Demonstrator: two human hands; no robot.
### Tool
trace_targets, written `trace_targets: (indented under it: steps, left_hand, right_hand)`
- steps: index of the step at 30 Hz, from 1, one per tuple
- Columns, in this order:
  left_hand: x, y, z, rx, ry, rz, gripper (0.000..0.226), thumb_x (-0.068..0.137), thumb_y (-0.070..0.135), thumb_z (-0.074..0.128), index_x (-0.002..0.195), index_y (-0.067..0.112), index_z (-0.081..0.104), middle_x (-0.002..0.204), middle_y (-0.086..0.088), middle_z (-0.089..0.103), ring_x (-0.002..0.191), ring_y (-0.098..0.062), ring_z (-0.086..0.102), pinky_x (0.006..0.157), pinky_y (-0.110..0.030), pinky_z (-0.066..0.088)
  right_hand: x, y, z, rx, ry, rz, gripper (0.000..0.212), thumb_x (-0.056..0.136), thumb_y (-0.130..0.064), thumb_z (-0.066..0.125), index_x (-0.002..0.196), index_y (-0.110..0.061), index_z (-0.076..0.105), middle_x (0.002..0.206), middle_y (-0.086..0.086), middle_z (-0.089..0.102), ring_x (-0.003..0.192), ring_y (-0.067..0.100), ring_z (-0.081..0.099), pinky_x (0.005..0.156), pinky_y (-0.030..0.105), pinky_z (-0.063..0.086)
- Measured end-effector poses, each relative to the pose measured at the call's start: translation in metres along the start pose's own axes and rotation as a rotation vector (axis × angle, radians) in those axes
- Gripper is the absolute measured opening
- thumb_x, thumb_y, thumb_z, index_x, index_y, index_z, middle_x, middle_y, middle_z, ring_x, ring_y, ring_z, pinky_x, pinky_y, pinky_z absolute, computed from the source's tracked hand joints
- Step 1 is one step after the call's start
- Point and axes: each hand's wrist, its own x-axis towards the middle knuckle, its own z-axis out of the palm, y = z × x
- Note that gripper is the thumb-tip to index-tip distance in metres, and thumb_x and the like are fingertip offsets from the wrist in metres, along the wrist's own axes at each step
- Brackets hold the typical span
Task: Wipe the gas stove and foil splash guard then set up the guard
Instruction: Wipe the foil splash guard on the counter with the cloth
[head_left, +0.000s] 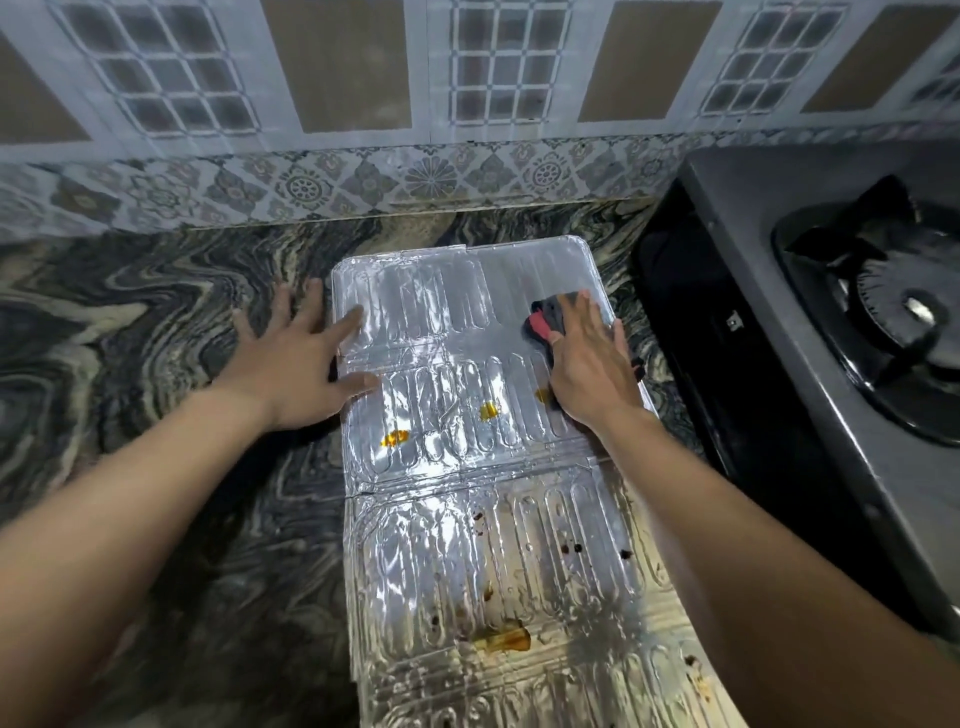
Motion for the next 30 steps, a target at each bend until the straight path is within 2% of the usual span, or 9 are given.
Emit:
trace_targets:
  steps: [3, 6, 9, 11, 15, 19, 24, 30]
  left_hand:
    - [-0.019, -0.007, 0.005, -0.020, -0.047, 0.007, 0.110, 0.064, 0.092, 0.047, 0.155, 0.048, 0.002, 0.162, -0.003, -0.029, 0.150, -0.032, -0.022, 0.114, -0.068, -0.003]
    - [-0.031, -0.011, 0.013, -0.002, -0.128, -0.035, 0.120, 0.050, 0.097, 0.050, 0.151, 0.055, 0.000, 0.160, -0.003, -0.032, 0.150, -0.034, -0.020, 0.115, -0.069, 0.000]
    - [-0.031, -0.011, 0.018, -0.030, -0.139, -0.066, 0.122, 0.048, 0.096, 0.054, 0.151, 0.057, -0.001, 0.162, -0.003, -0.028, 0.151, -0.035, -0.017, 0.115, -0.070, 0.003]
    - [-0.030, -0.010, 0.019, -0.056, -0.128, -0.067, 0.122, 0.050, 0.093, 0.059, 0.151, 0.056, 0.001, 0.163, -0.003, -0.025, 0.151, -0.035, -0.017, 0.114, -0.071, 0.001]
    - [-0.031, -0.011, 0.020, -0.083, -0.124, -0.073, 0.123, 0.049, 0.091, 0.062, 0.151, 0.057, 0.003, 0.165, -0.004, -0.019, 0.151, -0.036, -0.014, 0.114, -0.071, 0.001]
    - [-0.033, -0.010, 0.018, -0.086, -0.129, -0.071, 0.121, 0.053, 0.088, 0.064, 0.152, 0.056, 0.002, 0.165, -0.005, -0.018, 0.151, -0.036, -0.015, 0.113, -0.071, -0.001]
    - [-0.034, -0.011, 0.017, -0.091, -0.129, -0.073, 0.121, 0.053, 0.087, 0.066, 0.151, 0.057, 0.002, 0.166, -0.006, -0.017, 0.151, -0.037, -0.014, 0.113, -0.073, 0.000]
    - [-0.036, -0.011, 0.016, -0.100, -0.126, -0.079, 0.120, 0.054, 0.085, 0.068, 0.152, 0.056, 0.004, 0.166, -0.006, -0.014, 0.151, -0.037, -0.014, 0.113, -0.072, -0.001]
  right_hand:
    - [0.003, 0.000, 0.002, 0.004, -0.009, 0.008, 0.058, 0.103, -0.015, 0.043, 0.155, -0.016, 0.019, 0.165, 0.010, 0.000, 0.152, 0.022, -0.005, 0.121, 0.043, -0.008]
    - [0.006, -0.002, 0.007, 0.020, 0.029, 0.059, 0.057, 0.103, -0.017, 0.037, 0.155, -0.014, 0.016, 0.165, 0.012, 0.001, 0.152, 0.021, -0.003, 0.122, 0.047, -0.005]
    - [0.005, -0.010, 0.011, -0.006, 0.026, 0.065, 0.053, 0.103, -0.017, 0.036, 0.154, -0.011, 0.020, 0.164, 0.015, 0.003, 0.152, 0.025, -0.001, 0.122, 0.049, -0.004]
    - [0.003, -0.019, 0.016, -0.008, 0.036, 0.048, 0.058, 0.102, -0.014, 0.038, 0.155, -0.009, 0.015, 0.164, 0.015, 0.005, 0.152, 0.026, 0.001, 0.122, 0.050, 0.000]
    - [-0.004, -0.050, 0.036, -0.009, 0.020, -0.087, 0.070, 0.095, -0.008, 0.045, 0.155, -0.008, 0.009, 0.164, 0.015, 0.006, 0.152, 0.026, 0.004, 0.122, 0.050, 0.001]
    - [-0.008, -0.089, 0.052, -0.001, 0.013, -0.261, 0.079, 0.087, -0.003, 0.053, 0.155, -0.011, 0.013, 0.164, 0.014, 0.009, 0.151, 0.026, 0.006, 0.120, 0.050, -0.002]
    - [-0.012, -0.114, 0.059, 0.033, -0.054, -0.384, 0.069, 0.095, -0.008, 0.047, 0.155, -0.014, 0.013, 0.164, 0.011, 0.008, 0.152, 0.024, 0.003, 0.120, 0.050, -0.003]
    - [-0.028, -0.106, 0.059, 0.071, -0.140, -0.538, 0.054, 0.103, -0.015, 0.038, 0.154, -0.023, 0.021, 0.165, 0.004, 0.012, 0.152, 0.018, 0.005, 0.122, 0.046, -0.003]
